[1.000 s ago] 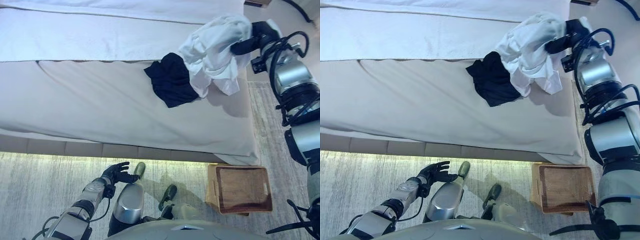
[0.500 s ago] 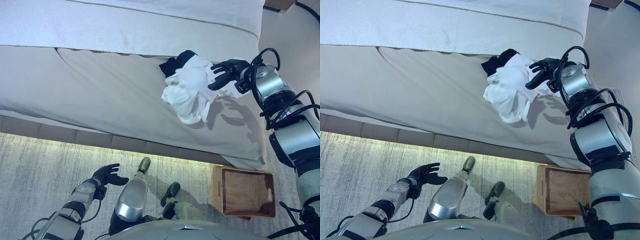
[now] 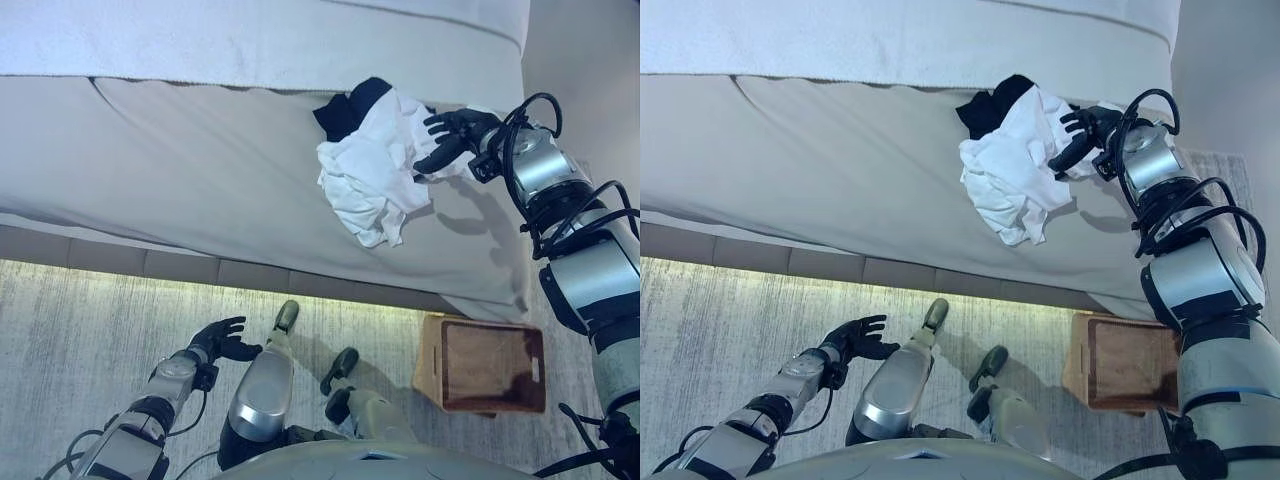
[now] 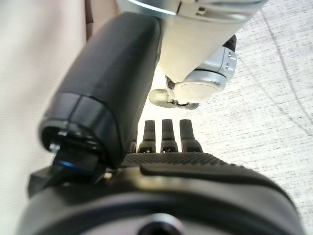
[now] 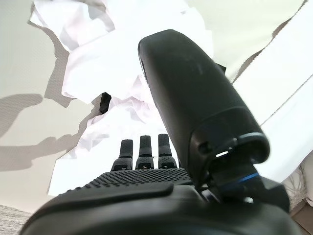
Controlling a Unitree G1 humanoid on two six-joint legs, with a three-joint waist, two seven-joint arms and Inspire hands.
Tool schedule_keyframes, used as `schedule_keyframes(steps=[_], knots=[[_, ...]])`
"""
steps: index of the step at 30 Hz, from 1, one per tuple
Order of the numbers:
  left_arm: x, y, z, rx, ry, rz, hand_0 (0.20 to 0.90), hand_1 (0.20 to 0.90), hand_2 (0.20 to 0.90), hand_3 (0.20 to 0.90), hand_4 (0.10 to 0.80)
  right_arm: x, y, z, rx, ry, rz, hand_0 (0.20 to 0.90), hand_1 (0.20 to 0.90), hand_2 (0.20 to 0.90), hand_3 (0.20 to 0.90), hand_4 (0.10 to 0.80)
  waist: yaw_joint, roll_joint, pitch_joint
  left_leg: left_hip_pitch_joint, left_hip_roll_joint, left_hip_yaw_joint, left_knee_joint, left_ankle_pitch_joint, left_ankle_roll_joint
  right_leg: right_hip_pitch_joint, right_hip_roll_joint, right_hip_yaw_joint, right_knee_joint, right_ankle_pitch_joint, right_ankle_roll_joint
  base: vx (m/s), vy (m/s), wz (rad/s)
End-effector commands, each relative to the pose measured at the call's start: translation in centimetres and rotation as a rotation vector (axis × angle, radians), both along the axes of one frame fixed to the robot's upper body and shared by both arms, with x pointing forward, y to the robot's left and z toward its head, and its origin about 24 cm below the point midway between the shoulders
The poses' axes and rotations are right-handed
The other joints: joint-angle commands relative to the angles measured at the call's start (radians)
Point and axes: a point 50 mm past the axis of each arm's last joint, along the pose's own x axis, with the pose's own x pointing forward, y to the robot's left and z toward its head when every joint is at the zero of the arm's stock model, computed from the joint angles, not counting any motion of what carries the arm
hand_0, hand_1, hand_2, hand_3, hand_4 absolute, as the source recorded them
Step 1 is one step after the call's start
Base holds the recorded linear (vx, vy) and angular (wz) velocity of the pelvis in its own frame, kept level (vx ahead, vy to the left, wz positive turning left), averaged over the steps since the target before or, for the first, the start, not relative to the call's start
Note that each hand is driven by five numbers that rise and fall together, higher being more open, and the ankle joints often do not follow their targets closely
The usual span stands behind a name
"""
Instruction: Pick up the clothes from the bed and place them into the basket
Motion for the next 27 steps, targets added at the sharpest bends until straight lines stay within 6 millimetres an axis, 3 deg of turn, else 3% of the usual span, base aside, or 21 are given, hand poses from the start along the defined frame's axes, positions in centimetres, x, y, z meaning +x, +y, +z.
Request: schedule_keyframes(steps=[1, 13, 14, 15, 21, 27], knots=[[-1.0, -1.0, -0.7, -0.035, 0.0, -0.033, 0.9, 0.9, 0.9, 0.9, 0.8, -0.1, 1.3, 7.8, -0.174, -0.266, 0.051, 0.9, 0.9, 0.9, 0.9, 0.8, 0.007, 0.025, -0.022, 0.041, -0.007, 0.012, -0.025, -0.097, 0.041, -0.084, -0.064, 0.013, 0.174, 0.018, 0.026, -0.022, 0.054, 0.0], [1.8, -2.4, 0.9, -0.074, -0.1, -0.061, 0.9, 0.9, 0.9, 0.9, 0.8, 0.9, 4.0, 5.8, -0.269, -0.207, 0.056, 0.9, 0.9, 0.9, 0.9, 0.8, 0.044, 0.062, 0.065, -0.041, -0.01, -0.011, -0.004, -0.093, 0.041, -0.168, -0.06, 0.009, 0.232, -0.022, 0.031, -0.021, 0.003, 0.04], [1.9, -2.6, 1.0, -0.077, -0.106, -0.063, 0.9, 0.9, 0.9, 0.9, 0.8, 1.0, 4.1, 5.8, -0.258, -0.224, 0.042, 0.801, 0.801, 0.801, 0.785, 0.685, 0.046, 0.063, 0.071, -0.045, -0.009, -0.012, -0.004, -0.091, 0.041, -0.172, -0.059, 0.008, 0.235, -0.024, 0.031, -0.024, -0.021, 0.15], [1.9, -2.8, 1.0, -0.08, -0.116, -0.067, 0.9, 0.9, 0.9, 0.9, 0.8, 1.0, 4.3, 6.0, -0.252, -0.267, 0.024, 0.3, 0.3, 0.3, 0.2, 0.1, 0.051, 0.066, 0.078, -0.054, -0.008, -0.014, -0.004, -0.089, 0.04, -0.178, -0.056, 0.007, 0.232, -0.029, 0.027, -0.034, -0.025, 0.13], [1.5, -3.3, 0.7, -0.09, -0.126, -0.07, 0.9, 0.9, 0.9, 0.9, 0.8, 0.9, 4.9, 7.2, -0.239, -0.438, -0.029, 0.3, 0.3, 0.3, 0.2, 0.1, 0.047, 0.069, 0.078, -0.071, -0.003, -0.011, -0.022, -0.079, 0.039, -0.196, -0.048, -0.004, 0.227, -0.025, 0.029, -0.005, -0.004, 0.01], [1.0, -2.4, 0.6, -0.05, -0.112, -0.075, 0.9, 0.9, 0.9, 0.9, 0.8, 0.3, 3.6, 8.9, -0.254, -0.507, -0.075, 0.3, 0.3, 0.3, 0.2, 0.1, 0.036, 0.052, 0.073, -0.029, 0.002, -0.003, -0.029, -0.092, 0.039, -0.163, -0.051, 0.003, 0.23, -0.019, 0.034, 0.005, -0.041, -0.01]])
